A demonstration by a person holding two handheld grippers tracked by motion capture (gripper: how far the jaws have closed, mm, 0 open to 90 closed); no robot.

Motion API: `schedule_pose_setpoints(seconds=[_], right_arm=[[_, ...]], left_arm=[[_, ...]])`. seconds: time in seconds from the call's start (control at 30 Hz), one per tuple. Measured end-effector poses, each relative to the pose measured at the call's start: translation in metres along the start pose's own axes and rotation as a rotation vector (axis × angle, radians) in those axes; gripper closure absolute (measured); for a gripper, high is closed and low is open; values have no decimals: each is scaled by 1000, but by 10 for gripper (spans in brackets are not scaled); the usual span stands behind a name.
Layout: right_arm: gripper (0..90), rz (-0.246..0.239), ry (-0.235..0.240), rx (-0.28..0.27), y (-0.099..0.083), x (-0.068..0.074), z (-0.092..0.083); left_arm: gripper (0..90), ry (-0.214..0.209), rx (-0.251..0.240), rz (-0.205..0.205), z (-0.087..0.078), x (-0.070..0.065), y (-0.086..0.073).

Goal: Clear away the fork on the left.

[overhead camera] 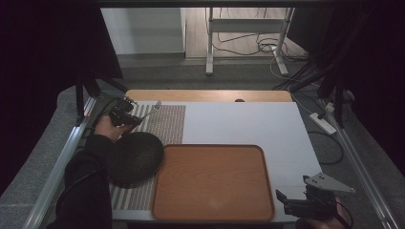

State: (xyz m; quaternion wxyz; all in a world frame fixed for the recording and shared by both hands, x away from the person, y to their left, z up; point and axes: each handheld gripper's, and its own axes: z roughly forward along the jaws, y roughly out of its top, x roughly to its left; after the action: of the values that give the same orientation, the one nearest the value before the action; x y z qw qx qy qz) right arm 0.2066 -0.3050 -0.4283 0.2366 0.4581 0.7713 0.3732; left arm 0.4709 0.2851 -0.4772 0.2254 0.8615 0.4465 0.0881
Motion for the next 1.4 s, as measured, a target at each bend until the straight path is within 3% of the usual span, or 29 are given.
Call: schedule_pose_setpoints(seconds=[0.2,0.77,1.4], right_arm=[[0,-1,0,0,0,0,0],[0,-3,-1,-2,0,0,0],[0,-16,-3,-4,0,2,-1]], left_arm=[[777,-28,-6,-19,-2,-13,-6],[776,-77,-31,-6,-18,-53,-24],[776,-88,-44,-18,-33,-96,-45]])
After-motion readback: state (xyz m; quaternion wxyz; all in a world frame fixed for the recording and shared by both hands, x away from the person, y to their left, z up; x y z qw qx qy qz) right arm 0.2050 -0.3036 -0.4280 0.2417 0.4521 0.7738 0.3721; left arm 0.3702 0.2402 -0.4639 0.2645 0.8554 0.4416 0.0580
